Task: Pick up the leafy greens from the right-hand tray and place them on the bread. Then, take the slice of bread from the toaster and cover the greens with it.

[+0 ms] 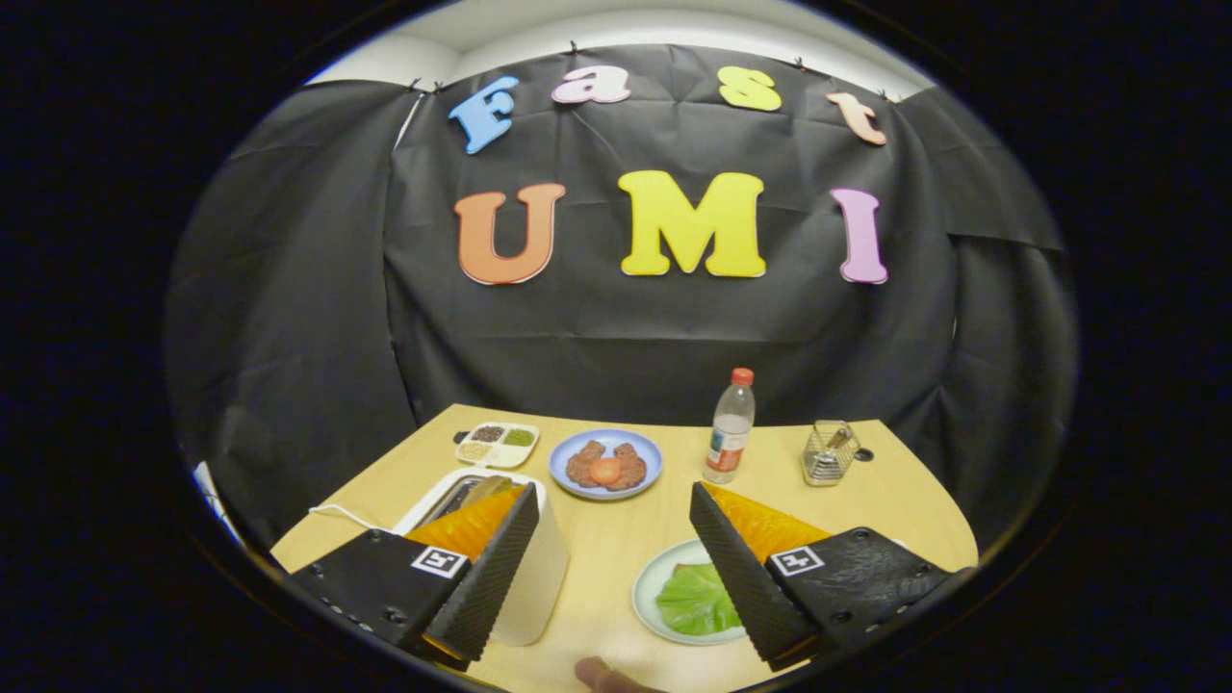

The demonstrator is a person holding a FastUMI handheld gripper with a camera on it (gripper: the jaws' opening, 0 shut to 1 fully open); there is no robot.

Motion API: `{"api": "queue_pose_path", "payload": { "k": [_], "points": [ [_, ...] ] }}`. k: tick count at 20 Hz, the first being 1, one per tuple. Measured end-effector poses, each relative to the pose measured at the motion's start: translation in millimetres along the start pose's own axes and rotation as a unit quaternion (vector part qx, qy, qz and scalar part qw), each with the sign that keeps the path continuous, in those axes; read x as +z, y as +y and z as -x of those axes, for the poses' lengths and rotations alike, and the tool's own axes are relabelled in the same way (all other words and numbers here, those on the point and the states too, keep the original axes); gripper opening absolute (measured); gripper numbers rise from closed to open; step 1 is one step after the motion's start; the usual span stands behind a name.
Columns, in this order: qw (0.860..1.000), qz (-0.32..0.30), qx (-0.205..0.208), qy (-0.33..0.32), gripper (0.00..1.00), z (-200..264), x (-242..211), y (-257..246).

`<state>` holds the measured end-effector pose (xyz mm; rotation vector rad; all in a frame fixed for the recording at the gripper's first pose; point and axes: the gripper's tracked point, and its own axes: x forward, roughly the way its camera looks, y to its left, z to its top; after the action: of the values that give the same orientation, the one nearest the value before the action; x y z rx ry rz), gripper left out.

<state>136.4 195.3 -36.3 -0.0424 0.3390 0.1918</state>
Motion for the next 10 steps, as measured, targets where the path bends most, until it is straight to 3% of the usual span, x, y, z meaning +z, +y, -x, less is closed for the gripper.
{"api": "queue_pose_path", "payload": {
  "k": [10],
  "points": [
    [0.993,0.027,0.049,0.106,0.98,-53.5,-30.0,89.7]
  ]
}}
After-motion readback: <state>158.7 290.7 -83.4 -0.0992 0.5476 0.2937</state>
